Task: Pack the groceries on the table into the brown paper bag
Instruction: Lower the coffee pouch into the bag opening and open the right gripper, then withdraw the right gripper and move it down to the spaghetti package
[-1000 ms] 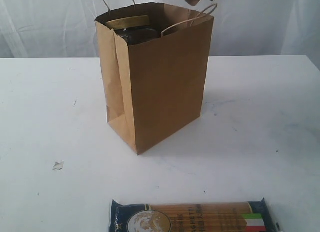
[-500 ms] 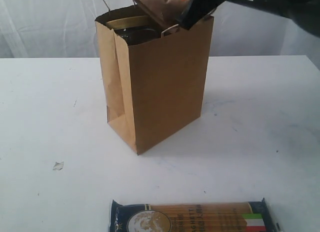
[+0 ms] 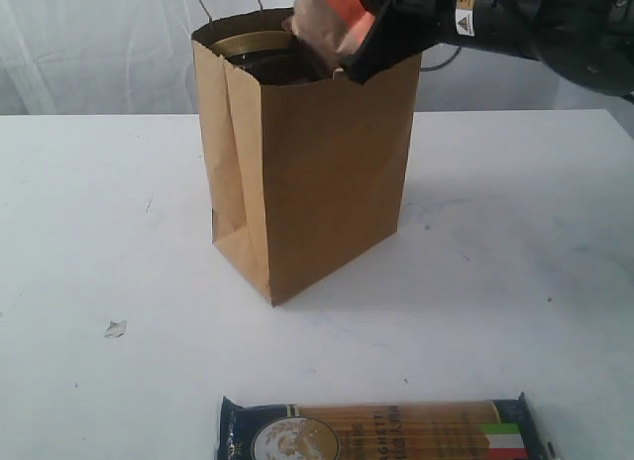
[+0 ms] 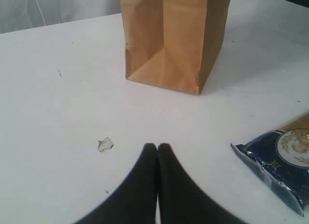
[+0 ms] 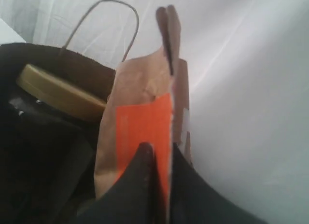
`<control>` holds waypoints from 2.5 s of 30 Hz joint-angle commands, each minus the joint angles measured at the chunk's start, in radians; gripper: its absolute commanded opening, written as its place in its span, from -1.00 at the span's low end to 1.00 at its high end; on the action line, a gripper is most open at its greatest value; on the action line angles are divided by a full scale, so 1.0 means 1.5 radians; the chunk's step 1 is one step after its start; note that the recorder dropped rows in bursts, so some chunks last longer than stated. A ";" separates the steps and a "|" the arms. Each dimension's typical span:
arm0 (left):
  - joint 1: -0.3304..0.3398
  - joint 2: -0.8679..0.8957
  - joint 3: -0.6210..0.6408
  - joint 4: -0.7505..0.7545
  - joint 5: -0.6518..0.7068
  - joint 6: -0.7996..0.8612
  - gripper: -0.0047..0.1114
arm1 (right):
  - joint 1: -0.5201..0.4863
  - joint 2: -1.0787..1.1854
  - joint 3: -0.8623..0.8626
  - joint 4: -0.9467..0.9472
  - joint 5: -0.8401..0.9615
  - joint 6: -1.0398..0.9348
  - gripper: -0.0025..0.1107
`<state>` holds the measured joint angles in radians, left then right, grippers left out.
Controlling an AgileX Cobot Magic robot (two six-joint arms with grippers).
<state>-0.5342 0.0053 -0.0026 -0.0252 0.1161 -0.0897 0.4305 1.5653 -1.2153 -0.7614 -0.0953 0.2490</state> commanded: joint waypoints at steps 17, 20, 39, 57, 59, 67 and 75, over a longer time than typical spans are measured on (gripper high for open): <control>0.003 -0.004 0.002 -0.003 0.001 0.000 -0.92 | 0.013 0.006 -0.029 0.004 0.034 0.047 0.17; 0.003 -0.004 0.002 -0.003 0.001 0.000 -0.92 | 0.013 -0.004 -0.029 0.004 0.034 0.047 0.17; 0.003 -0.004 0.002 -0.003 0.001 0.000 -0.92 | 0.013 -0.207 0.040 0.004 0.111 0.077 0.17; 0.003 -0.004 0.002 -0.003 0.001 0.000 -0.92 | 0.013 -0.540 0.130 0.014 0.535 -0.031 0.17; 0.003 -0.004 0.002 -0.003 0.001 0.000 -0.92 | 0.013 -0.554 0.130 0.060 0.603 -0.120 0.17; 0.003 -0.004 0.002 -0.003 0.001 0.000 -0.92 | 0.013 -0.562 0.130 0.340 0.803 -0.422 0.17; 0.003 -0.004 0.002 -0.003 0.001 0.000 -0.92 | 0.013 -0.512 0.132 0.579 0.832 -0.539 0.17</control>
<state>-0.5342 0.0053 -0.0026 -0.0252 0.1161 -0.0897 0.4486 0.7737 -1.0251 0.0392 1.1464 -0.4856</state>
